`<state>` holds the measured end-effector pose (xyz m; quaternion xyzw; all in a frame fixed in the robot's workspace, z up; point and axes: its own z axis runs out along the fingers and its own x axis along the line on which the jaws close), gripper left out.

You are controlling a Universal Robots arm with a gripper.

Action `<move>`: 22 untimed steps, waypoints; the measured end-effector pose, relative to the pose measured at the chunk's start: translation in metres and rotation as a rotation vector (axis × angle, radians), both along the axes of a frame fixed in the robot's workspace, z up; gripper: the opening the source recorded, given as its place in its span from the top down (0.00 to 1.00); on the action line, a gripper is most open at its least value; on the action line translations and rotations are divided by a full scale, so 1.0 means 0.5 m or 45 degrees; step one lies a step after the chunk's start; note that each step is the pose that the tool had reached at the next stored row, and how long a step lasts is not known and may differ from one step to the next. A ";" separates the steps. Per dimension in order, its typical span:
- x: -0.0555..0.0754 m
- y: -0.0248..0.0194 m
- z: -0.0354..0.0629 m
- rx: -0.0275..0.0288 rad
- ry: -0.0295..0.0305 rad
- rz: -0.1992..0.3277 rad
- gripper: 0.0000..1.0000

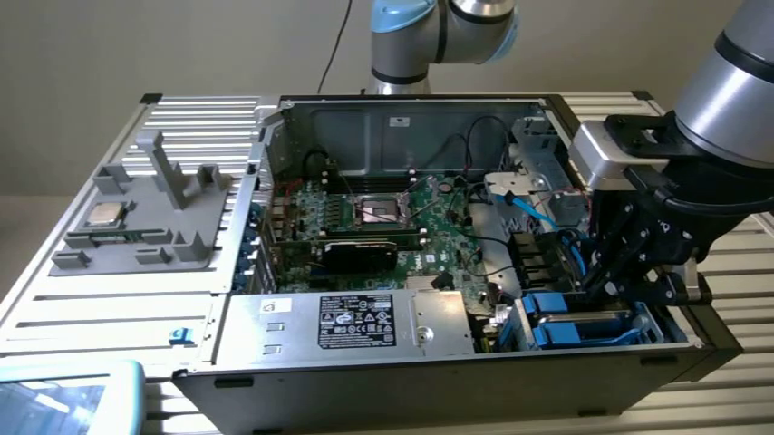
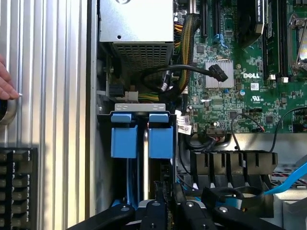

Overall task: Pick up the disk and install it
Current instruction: 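Insert the first disk wire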

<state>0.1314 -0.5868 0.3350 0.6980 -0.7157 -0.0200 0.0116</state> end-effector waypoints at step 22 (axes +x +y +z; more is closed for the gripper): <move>0.003 0.0004 0.009 -0.0053 -0.0016 -0.017 0.69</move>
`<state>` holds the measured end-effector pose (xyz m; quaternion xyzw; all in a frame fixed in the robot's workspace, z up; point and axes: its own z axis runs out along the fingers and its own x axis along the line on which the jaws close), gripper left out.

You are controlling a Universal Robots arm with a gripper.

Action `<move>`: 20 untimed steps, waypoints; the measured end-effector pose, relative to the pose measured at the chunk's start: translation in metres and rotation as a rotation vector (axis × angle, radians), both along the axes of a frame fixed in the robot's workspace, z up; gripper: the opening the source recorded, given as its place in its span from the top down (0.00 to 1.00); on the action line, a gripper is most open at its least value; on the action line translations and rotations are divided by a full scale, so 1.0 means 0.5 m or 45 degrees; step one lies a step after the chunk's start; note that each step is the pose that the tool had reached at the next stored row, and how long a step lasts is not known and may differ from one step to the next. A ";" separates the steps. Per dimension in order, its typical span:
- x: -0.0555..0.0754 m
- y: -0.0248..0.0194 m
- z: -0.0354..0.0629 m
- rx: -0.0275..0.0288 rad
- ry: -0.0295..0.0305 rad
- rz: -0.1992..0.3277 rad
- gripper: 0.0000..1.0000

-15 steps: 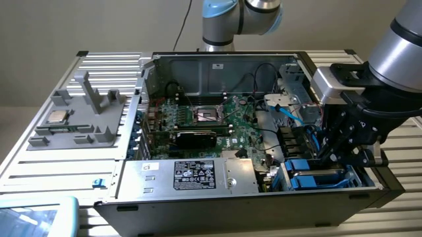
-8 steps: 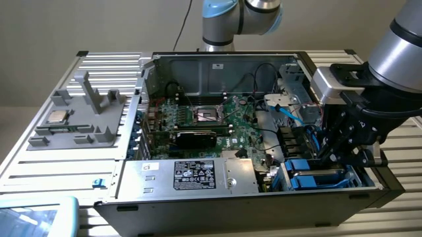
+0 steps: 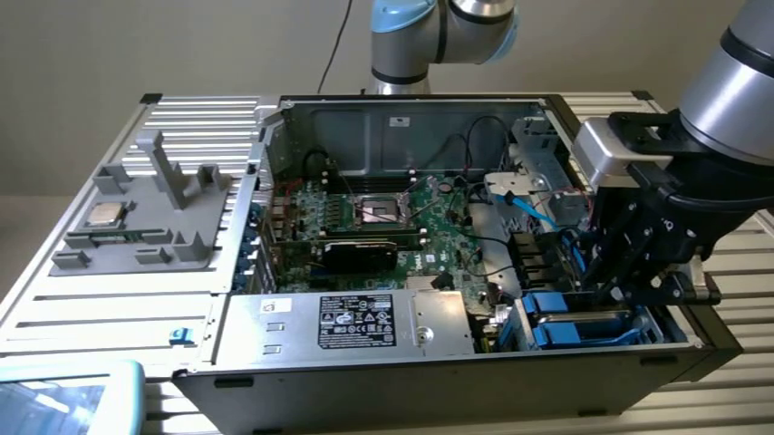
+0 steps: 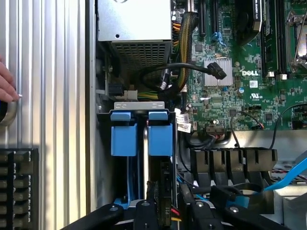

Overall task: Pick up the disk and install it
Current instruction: 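Insert the first disk wire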

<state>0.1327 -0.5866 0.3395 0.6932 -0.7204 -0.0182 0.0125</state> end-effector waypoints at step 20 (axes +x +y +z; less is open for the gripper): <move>0.001 0.0440 0.134 -0.0971 -0.0033 0.000 0.69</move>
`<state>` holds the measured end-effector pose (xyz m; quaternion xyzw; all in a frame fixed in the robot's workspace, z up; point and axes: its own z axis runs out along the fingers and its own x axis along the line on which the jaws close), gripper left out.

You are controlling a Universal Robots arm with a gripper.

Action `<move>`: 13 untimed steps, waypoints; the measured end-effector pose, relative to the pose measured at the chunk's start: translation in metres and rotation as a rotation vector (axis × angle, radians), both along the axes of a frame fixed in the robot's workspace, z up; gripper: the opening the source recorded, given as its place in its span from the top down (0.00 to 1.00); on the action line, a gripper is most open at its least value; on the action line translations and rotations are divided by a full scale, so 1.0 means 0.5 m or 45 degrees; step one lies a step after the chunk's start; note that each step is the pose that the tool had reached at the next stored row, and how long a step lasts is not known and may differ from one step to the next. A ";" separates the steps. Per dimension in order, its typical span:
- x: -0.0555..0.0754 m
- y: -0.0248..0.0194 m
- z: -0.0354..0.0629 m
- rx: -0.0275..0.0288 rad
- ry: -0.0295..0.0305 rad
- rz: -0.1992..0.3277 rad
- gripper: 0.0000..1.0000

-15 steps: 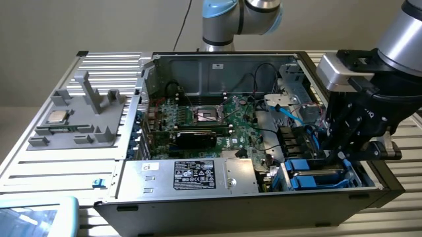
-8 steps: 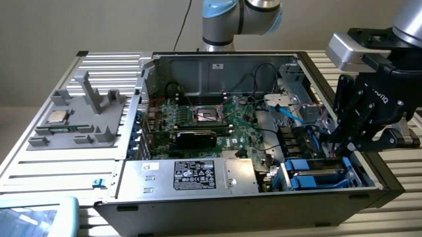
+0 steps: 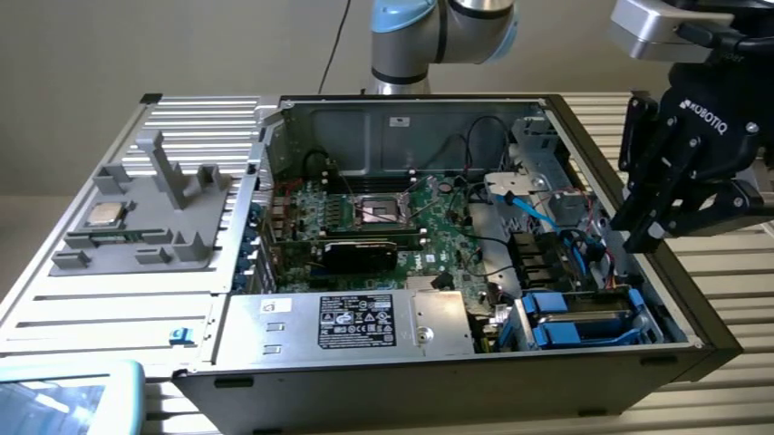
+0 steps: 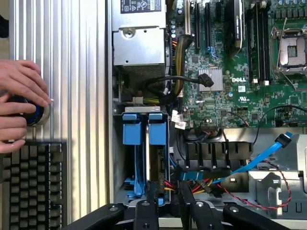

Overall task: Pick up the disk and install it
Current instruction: 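Insert the first disk wire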

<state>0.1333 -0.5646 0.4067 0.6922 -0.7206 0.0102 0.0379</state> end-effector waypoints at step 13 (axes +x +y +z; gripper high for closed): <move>-0.029 0.0192 0.002 -0.0417 -0.0025 0.000 0.69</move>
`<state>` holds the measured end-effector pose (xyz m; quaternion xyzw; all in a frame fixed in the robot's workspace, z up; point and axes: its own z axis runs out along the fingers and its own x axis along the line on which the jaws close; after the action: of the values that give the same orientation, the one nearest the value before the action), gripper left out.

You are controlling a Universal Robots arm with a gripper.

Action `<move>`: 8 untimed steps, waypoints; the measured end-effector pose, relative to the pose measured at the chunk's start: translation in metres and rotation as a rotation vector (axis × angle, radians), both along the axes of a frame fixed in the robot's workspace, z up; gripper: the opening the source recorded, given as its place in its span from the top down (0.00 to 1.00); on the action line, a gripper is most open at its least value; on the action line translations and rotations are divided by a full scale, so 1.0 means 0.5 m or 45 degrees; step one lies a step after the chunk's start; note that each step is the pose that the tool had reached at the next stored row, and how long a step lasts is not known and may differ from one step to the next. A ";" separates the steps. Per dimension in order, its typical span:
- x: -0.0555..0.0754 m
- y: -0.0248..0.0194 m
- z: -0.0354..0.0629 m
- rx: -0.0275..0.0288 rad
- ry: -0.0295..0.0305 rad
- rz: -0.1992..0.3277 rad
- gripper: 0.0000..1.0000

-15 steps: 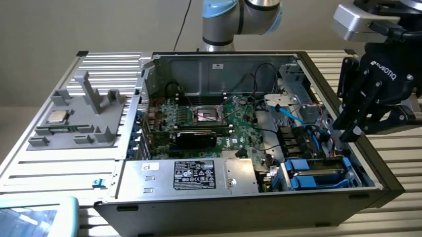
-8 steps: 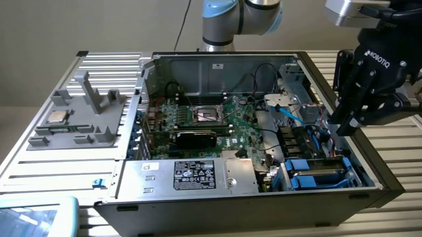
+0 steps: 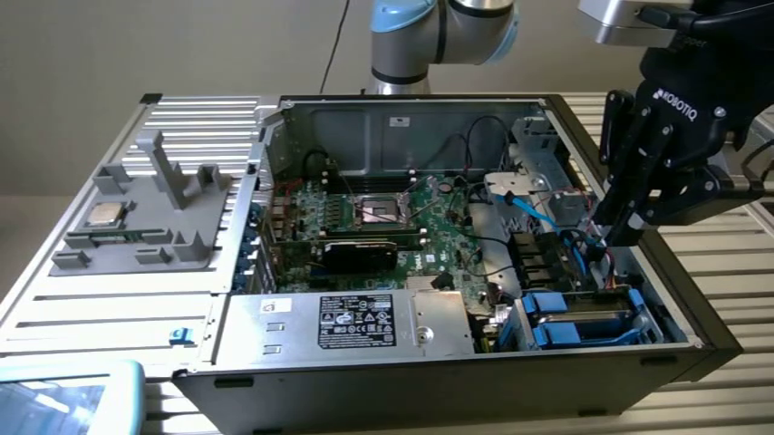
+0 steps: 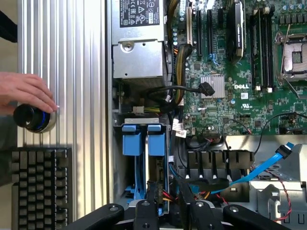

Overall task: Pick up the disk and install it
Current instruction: 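Insert the first disk wire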

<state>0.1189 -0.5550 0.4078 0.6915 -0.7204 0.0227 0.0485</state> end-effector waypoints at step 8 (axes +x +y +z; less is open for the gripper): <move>-0.001 0.0000 0.000 0.0000 0.0000 0.000 0.69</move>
<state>0.1186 -0.5550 0.4078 0.6915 -0.7204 0.0227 0.0486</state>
